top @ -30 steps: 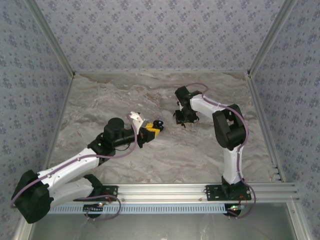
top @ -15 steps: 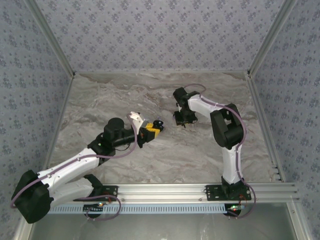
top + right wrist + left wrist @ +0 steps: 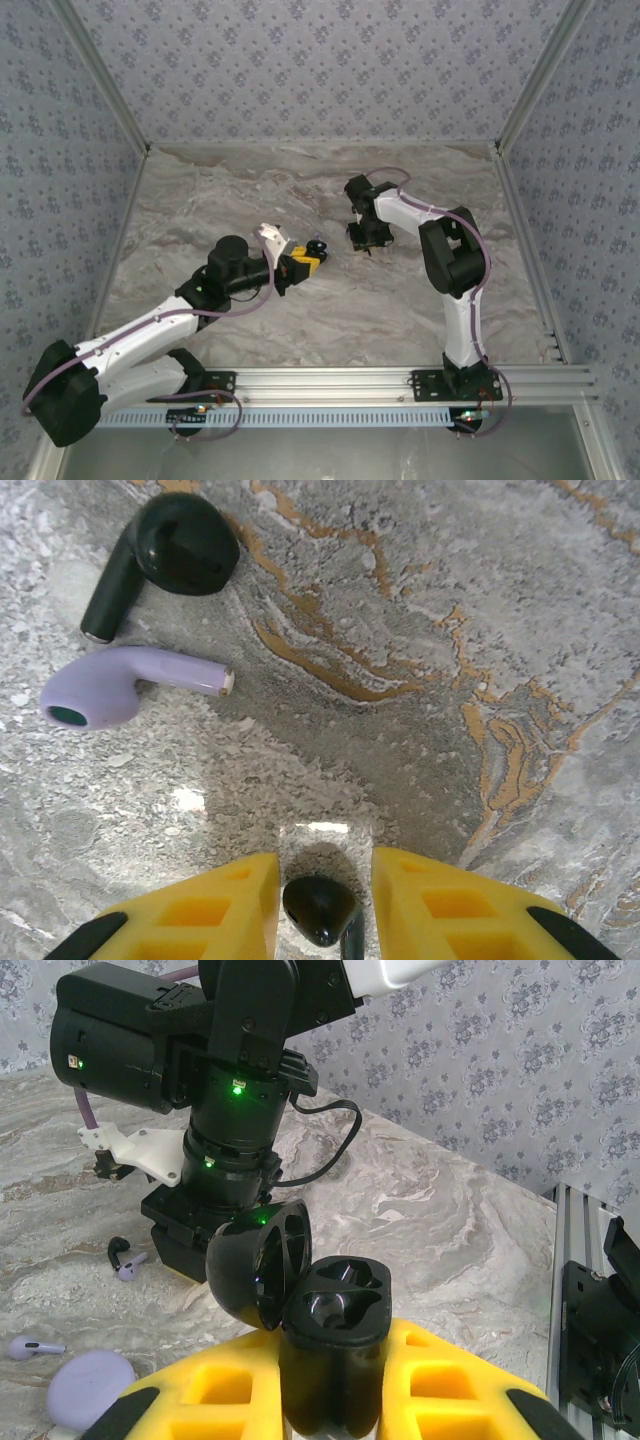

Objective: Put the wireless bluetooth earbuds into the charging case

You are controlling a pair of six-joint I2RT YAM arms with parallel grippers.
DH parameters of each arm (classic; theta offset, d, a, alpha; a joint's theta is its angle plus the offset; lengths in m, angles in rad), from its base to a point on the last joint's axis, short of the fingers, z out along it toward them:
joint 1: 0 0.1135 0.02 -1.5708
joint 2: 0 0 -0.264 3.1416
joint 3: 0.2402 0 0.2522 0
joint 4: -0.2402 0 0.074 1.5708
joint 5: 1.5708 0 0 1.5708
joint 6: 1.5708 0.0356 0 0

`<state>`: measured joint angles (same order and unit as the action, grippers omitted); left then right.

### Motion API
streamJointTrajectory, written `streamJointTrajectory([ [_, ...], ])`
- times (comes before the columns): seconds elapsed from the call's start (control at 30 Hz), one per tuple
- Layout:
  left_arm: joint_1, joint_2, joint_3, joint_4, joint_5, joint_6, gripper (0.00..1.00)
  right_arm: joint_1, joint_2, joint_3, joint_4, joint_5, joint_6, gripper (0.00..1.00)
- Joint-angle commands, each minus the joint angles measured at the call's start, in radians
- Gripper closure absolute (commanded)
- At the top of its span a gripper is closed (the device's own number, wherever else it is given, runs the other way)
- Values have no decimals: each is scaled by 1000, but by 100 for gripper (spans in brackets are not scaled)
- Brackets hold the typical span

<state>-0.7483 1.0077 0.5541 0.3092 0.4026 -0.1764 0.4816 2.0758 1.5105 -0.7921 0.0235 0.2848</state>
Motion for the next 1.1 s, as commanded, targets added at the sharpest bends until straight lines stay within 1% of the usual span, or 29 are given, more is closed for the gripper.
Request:
streamJointTrajectory([
  [0.0,-4,-27,0,0,-8,6,86,9,9,14,-57,7,16,69],
  [0.47,-4,-27,3,1,-11,6,86,10,25,27,-78,-4,8,68],
  [0.73,-5,-26,4,0,-13,6,86,9,60,30,-78,5,7,71],
  [0.87,-5,-22,6,-1,-13,8,86,8,68,30,-64,8,10,75],
  [1.07,-4,-3,3,4,-23,-2,86,8,23,-4,-25,4,9,77],
])
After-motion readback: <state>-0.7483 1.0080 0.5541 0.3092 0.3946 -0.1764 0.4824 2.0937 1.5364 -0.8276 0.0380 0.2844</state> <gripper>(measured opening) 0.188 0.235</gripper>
